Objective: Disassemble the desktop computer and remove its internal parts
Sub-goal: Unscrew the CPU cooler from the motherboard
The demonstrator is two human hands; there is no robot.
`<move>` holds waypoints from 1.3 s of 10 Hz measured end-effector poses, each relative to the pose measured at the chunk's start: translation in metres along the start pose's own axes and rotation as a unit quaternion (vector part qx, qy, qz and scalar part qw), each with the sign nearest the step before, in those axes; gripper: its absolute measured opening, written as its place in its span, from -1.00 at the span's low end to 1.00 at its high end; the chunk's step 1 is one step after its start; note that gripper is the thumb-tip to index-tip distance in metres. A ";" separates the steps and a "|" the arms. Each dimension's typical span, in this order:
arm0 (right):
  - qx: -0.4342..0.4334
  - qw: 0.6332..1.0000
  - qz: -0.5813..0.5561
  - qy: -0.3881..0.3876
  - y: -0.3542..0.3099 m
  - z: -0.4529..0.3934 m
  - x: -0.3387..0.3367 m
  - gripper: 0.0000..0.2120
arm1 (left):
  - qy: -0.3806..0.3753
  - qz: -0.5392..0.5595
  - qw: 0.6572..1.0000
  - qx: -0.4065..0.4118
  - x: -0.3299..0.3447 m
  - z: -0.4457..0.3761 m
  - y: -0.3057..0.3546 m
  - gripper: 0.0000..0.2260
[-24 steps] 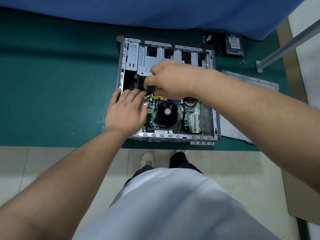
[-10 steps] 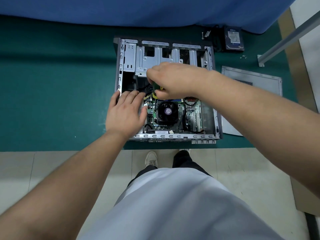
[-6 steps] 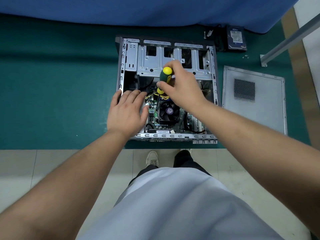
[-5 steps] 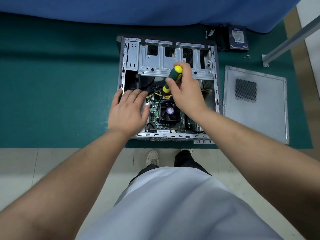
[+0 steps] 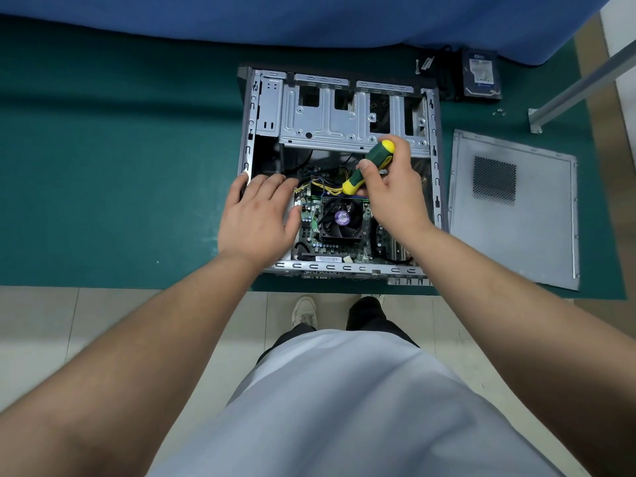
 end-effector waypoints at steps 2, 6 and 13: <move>0.025 1.000 -0.009 -0.007 0.009 -0.001 0.003 -0.66 | 0.006 -0.001 1.000 0.001 0.000 0.000 0.000 -0.56; 0.011 1.000 0.005 -0.010 0.007 0.002 0.006 -0.67 | 0.008 -0.002 1.000 0.002 0.000 -0.001 0.000 -0.56; -0.231 0.937 0.253 -0.064 -0.045 0.043 0.028 -0.64 | 0.011 0.004 1.000 0.003 0.000 0.000 0.000 -0.55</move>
Point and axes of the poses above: each hand's wrist, its own z-axis away from the middle knuckle, its own x-axis out of the palm, y = z × x, the point moved 6 cm from there along -z, towards the middle knuckle, and after that the axes turned 5 degrees about x, right-handed, at the moved point
